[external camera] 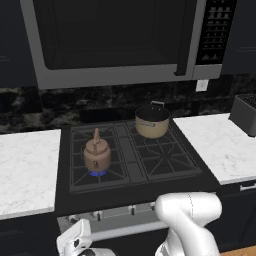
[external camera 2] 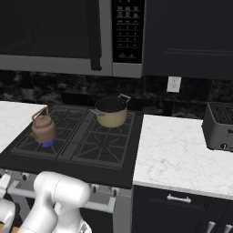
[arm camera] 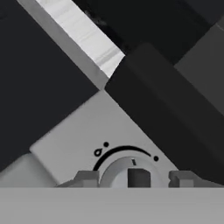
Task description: Pick the kettle from the counter and place it on a stove burner. Then turn the burner on.
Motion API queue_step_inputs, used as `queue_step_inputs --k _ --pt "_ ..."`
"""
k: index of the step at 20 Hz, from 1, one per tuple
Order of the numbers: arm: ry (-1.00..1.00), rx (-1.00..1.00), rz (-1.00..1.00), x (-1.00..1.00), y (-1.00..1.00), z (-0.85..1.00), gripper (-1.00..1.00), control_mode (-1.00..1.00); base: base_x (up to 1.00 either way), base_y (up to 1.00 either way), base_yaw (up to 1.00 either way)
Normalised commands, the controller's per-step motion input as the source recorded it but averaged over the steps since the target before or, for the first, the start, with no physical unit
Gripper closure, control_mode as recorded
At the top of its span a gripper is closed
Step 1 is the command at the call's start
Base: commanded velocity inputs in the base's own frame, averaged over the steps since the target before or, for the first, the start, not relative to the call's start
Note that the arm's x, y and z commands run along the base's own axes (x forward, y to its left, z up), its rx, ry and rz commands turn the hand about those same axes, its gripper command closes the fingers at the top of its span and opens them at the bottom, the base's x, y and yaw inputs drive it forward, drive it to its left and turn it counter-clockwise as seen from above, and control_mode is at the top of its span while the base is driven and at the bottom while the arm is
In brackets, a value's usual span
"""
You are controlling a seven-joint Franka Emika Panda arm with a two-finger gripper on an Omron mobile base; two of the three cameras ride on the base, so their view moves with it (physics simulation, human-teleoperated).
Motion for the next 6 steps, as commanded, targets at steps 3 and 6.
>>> queue_step_inputs --k 3,6 --pt "0.05 -0.41 0.01 0.00 0.46 0.00 1.00 -1.00 0.00 0.00 0.00" --pt "0.05 -0.22 0.01 0.04 0.32 0.00 1.00 -1.00 0.00 0.00 0.00"
